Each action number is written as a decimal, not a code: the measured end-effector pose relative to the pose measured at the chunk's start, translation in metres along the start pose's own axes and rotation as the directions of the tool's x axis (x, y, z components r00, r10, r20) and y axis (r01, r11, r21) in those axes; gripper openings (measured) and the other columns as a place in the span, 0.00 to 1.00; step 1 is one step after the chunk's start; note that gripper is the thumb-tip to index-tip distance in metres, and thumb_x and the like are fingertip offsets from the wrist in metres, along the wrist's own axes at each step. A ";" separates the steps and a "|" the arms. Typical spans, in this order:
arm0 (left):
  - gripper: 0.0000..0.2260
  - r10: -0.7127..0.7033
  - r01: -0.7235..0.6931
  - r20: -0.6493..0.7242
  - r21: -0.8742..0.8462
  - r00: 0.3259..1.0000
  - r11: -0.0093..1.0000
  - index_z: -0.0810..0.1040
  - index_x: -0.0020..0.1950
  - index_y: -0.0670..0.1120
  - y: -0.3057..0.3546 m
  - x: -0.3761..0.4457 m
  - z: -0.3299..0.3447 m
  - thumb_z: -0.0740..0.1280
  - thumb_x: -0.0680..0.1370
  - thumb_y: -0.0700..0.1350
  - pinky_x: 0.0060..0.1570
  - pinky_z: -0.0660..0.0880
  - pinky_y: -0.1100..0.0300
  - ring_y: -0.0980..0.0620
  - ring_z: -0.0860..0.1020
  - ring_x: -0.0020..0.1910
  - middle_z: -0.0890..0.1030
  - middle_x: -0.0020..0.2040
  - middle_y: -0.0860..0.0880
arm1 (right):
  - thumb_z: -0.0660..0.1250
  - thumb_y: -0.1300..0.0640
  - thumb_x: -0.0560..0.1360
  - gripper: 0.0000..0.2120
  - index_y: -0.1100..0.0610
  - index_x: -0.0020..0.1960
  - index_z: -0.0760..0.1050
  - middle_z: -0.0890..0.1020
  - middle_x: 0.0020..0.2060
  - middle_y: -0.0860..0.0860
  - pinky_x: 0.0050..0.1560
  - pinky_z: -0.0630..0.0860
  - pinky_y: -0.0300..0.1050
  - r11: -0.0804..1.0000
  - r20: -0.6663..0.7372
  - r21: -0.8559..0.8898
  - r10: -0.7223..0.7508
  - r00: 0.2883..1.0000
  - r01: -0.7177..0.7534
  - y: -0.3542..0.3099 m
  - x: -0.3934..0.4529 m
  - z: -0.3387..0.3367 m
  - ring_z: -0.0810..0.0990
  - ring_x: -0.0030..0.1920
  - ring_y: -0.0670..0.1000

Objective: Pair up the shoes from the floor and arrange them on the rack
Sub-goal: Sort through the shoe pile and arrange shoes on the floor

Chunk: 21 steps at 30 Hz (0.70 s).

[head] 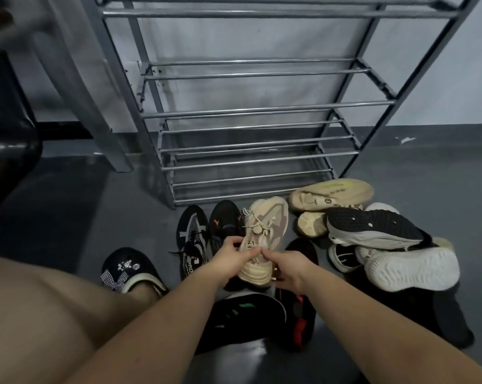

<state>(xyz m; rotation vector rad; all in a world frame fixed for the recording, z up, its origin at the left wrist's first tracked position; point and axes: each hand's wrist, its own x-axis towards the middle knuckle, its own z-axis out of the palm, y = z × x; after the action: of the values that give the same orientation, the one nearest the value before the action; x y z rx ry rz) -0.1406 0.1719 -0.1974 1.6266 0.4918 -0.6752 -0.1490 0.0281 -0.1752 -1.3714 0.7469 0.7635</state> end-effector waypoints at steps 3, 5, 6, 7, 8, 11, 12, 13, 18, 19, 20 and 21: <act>0.25 -0.060 0.069 0.091 -0.097 0.994 0.993 0.69 0.68 0.45 0.000 -0.001 0.000 0.70 0.74 0.52 0.57 0.76 0.53 0.48 0.79 0.57 0.79 0.59 0.45 | 0.69 0.54 0.75 0.12 0.57 0.55 0.76 0.81 0.46 0.52 0.38 0.75 0.42 0.998 0.011 -0.049 0.032 0.999 -0.031 0.010 0.001 -0.014 0.78 0.46 0.49; 0.20 -0.114 0.139 0.179 -0.130 0.977 0.982 0.73 0.65 0.46 -0.002 -0.005 -0.003 0.66 0.76 0.53 0.55 0.76 0.55 0.48 0.79 0.57 0.80 0.59 0.47 | 0.70 0.54 0.74 0.10 0.57 0.53 0.76 0.82 0.47 0.51 0.45 0.76 0.42 0.997 0.057 -0.056 0.061 0.997 -0.058 0.015 0.003 -0.023 0.78 0.48 0.48; 0.18 -0.128 0.158 0.218 -0.127 0.967 0.979 0.74 0.63 0.46 -0.004 -0.007 -0.005 0.66 0.77 0.53 0.55 0.76 0.56 0.48 0.79 0.57 0.81 0.58 0.47 | 0.70 0.54 0.74 0.10 0.56 0.53 0.76 0.82 0.46 0.50 0.47 0.75 0.42 0.995 0.081 -0.074 0.071 0.994 -0.065 0.017 0.003 -0.025 0.78 0.48 0.48; 0.16 -0.141 0.174 0.251 -0.115 0.958 0.978 0.75 0.63 0.45 -0.006 -0.008 -0.008 0.65 0.77 0.51 0.55 0.76 0.57 0.48 0.79 0.56 0.82 0.57 0.46 | 0.70 0.54 0.74 0.10 0.56 0.53 0.76 0.82 0.46 0.49 0.48 0.75 0.42 0.993 0.098 -0.097 0.078 0.992 -0.069 0.021 0.004 -0.027 0.79 0.49 0.47; 0.15 -0.156 0.193 0.286 -0.108 0.946 0.975 0.75 0.62 0.45 -0.009 -0.009 -0.010 0.65 0.78 0.49 0.56 0.76 0.57 0.48 0.79 0.56 0.82 0.56 0.46 | 0.70 0.54 0.74 0.13 0.57 0.56 0.76 0.82 0.46 0.49 0.49 0.75 0.42 0.990 0.107 -0.123 0.081 0.991 -0.068 0.024 0.004 -0.028 0.79 0.48 0.47; 0.09 -0.208 0.243 0.334 -0.066 0.919 0.968 0.76 0.59 0.45 -0.016 -0.011 -0.013 0.64 0.79 0.44 0.55 0.75 0.57 0.48 0.79 0.53 0.81 0.54 0.46 | 0.69 0.54 0.75 0.18 0.59 0.62 0.75 0.82 0.50 0.51 0.45 0.74 0.39 0.980 0.098 -0.191 0.076 0.992 -0.056 0.032 0.007 -0.027 0.78 0.46 0.46; 0.08 -0.216 0.252 0.328 -0.069 0.920 0.965 0.76 0.58 0.45 -0.018 -0.011 -0.013 0.63 0.79 0.43 0.54 0.75 0.56 0.49 0.79 0.51 0.81 0.52 0.46 | 0.69 0.55 0.75 0.18 0.59 0.63 0.74 0.81 0.51 0.51 0.42 0.74 0.38 0.977 0.093 -0.207 0.075 0.993 -0.055 0.033 0.007 -0.027 0.78 0.45 0.45; 0.07 -0.218 0.254 0.321 -0.075 0.922 0.964 0.76 0.57 0.45 -0.021 -0.010 -0.012 0.63 0.79 0.42 0.53 0.75 0.56 0.49 0.79 0.49 0.81 0.50 0.46 | 0.68 0.55 0.76 0.18 0.59 0.64 0.74 0.80 0.52 0.52 0.40 0.73 0.38 0.976 0.089 -0.212 0.078 0.993 -0.058 0.034 0.007 -0.026 0.77 0.44 0.45; 0.09 -0.219 0.254 0.326 -0.069 0.920 0.965 0.76 0.58 0.45 -0.022 -0.002 -0.006 0.62 0.80 0.42 0.50 0.76 0.56 0.50 0.79 0.48 0.81 0.49 0.46 | 0.70 0.53 0.74 0.20 0.58 0.64 0.74 0.81 0.55 0.51 0.40 0.72 0.38 0.960 0.086 -0.277 0.072 0.994 -0.046 0.030 0.010 -0.031 0.78 0.47 0.45; 0.09 -0.213 0.245 0.339 -0.056 0.917 0.968 0.76 0.58 0.46 -0.019 -0.001 -0.005 0.62 0.80 0.42 0.52 0.75 0.56 0.49 0.79 0.48 0.81 0.50 0.46 | 0.70 0.51 0.74 0.21 0.58 0.64 0.74 0.81 0.54 0.50 0.41 0.73 0.39 0.961 0.087 -0.274 0.073 0.994 -0.047 0.028 0.009 -0.034 0.78 0.48 0.45; 0.09 -0.205 0.236 0.358 -0.043 0.911 0.971 0.76 0.58 0.46 -0.017 0.000 -0.002 0.61 0.80 0.42 0.54 0.74 0.55 0.49 0.79 0.49 0.81 0.50 0.46 | 0.71 0.49 0.73 0.22 0.57 0.63 0.75 0.81 0.54 0.49 0.42 0.74 0.39 0.965 0.082 -0.258 0.075 0.994 -0.052 0.026 0.009 -0.039 0.78 0.50 0.46; 0.09 -0.201 0.228 0.378 -0.026 0.904 0.973 0.76 0.58 0.47 -0.015 0.001 0.000 0.60 0.81 0.42 0.56 0.74 0.55 0.49 0.79 0.49 0.81 0.51 0.46 | 0.71 0.46 0.72 0.22 0.57 0.61 0.75 0.81 0.54 0.49 0.44 0.75 0.40 0.970 0.068 -0.233 0.081 0.994 -0.063 0.024 0.009 -0.044 0.78 0.53 0.48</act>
<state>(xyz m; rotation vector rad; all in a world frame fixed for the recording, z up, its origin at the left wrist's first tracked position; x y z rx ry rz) -0.1495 0.1739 -0.2089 1.3454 0.4114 -1.0972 -0.1649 -0.0139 -0.1988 -1.5200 0.6650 0.9799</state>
